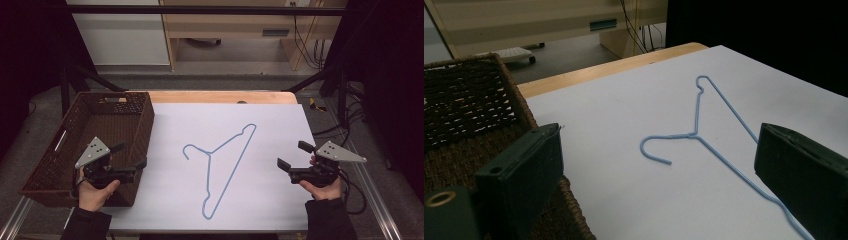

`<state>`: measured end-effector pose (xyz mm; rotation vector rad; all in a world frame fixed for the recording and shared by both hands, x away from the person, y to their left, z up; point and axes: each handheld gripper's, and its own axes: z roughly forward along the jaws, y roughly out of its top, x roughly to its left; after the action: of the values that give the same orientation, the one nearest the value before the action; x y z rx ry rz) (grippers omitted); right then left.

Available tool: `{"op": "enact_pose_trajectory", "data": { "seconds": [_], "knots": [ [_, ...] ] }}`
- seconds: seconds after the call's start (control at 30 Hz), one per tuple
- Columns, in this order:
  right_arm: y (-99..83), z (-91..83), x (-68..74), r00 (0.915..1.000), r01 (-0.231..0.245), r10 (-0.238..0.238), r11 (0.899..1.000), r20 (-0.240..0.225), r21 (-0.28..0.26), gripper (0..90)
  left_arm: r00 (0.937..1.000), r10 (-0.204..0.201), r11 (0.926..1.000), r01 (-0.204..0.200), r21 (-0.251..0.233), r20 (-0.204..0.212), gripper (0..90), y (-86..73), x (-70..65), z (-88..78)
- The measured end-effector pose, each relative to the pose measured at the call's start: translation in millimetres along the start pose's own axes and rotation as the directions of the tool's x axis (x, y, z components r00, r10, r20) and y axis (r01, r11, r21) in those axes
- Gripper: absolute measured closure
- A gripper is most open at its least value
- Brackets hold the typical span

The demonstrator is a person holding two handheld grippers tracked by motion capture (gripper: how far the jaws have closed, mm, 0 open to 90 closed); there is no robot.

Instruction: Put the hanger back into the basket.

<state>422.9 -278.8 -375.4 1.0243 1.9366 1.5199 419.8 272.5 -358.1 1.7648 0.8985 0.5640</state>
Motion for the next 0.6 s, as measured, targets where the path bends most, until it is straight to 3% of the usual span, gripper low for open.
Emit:
{"op": "enact_pose_trajectory", "data": {
  "seconds": [0.23,0.6],
  "knots": [
    [-0.6,0.4,-0.3,1.0000,-0.005,0.005,1.000,0.004,0.013,2.0,0.9999,0.009,0.9999,-0.009,0.005,0.009,5.4,1.4,-7.9,2.9],
    [-1.5,4.5,1.8,1.0000,-0.001,0.001,0.999,0.006,0.035,2.1,0.9989,0.025,0.9993,-0.026,0.026,0.039,6.9,3.2,-35.5,17.5]
  ]
}}
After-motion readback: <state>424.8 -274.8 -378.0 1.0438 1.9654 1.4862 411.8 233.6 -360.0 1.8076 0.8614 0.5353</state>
